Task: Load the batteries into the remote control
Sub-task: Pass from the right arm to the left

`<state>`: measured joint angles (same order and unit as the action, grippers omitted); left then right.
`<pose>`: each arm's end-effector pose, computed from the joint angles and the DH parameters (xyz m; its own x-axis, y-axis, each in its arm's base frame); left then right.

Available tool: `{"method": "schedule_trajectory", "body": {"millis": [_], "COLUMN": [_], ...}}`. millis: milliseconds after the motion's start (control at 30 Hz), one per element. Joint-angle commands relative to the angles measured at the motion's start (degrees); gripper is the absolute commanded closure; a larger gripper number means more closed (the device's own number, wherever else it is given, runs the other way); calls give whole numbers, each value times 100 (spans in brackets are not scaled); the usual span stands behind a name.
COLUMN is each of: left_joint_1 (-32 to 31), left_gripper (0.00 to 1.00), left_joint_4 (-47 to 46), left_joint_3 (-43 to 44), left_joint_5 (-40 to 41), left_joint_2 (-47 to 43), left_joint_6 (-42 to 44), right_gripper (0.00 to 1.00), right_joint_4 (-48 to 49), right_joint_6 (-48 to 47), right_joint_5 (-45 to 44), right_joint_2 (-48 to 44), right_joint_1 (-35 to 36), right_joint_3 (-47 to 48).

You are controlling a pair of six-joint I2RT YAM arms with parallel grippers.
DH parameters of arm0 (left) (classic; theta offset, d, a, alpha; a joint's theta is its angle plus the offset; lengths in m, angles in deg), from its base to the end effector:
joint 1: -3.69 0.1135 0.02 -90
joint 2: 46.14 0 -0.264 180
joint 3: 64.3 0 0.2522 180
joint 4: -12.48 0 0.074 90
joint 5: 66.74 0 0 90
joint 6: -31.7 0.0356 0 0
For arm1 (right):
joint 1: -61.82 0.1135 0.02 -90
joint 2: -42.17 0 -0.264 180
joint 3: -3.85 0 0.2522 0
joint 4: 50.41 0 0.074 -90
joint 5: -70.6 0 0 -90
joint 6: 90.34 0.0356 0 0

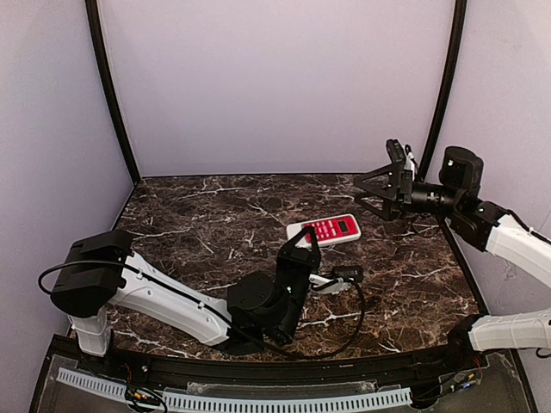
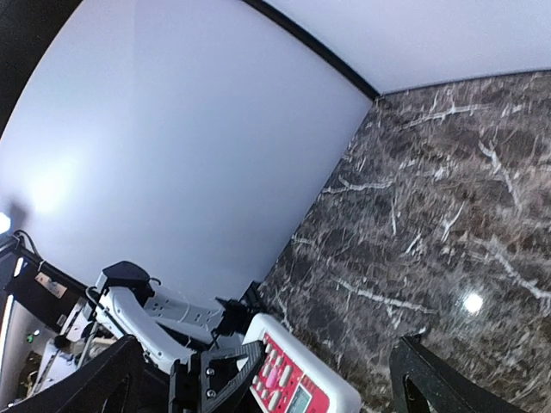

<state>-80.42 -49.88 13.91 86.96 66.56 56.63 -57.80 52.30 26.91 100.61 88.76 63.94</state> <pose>0.0737 -0.4037 0.2562 0.3057 0.9521 -0.0074 -0.1950 0.0702 0.9783 0.1952 0.1281 0.3359 -0.8127 0.2029 -0.5463 -0.5082 0.2119 0.8347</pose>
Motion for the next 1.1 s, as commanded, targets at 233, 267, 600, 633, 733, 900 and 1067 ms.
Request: {"method": "schedule_trajectory", "body": {"millis": [233, 267, 600, 633, 733, 900, 1067], "left_joint_1": [530, 612, 1587, 1661, 1833, 1984, 2121], "left_gripper": [99, 99, 100, 100, 100, 100, 100], "left_joint_4": [8489, 9112, 10715, 10715, 10720, 10901, 10999], "left_joint_3": [1137, 1344, 1921, 1876, 1830, 2010, 2197], "left_joint_5": [-1595, -1944, -6053, -6410, -7215, -8203, -9030], "left_joint_2": [-2577, -2630, -2890, -2906, -2956, -2861, -2665], "left_joint_6": [-8066, -8365, -10176, -10241, -10332, -10437, -10554], "right_gripper": [1, 1, 1, 1, 5, 9, 14], "right_joint_4": [-842, -881, -464, -413, -379, -754, -1176], "right_joint_6": [-2775, -2944, -3450, -3445, -3478, -3903, -4220], "right_joint_5": [-1167, -1140, 221, 440, 906, 1280, 1552], "right_joint_2": [-643, -685, -920, -888, -804, -764, -862], "right_joint_1": [-520, -528, -531, -521, -486, -346, 20], "right_joint_3": [606, 617, 114, 72, 8, 122, 161]}}
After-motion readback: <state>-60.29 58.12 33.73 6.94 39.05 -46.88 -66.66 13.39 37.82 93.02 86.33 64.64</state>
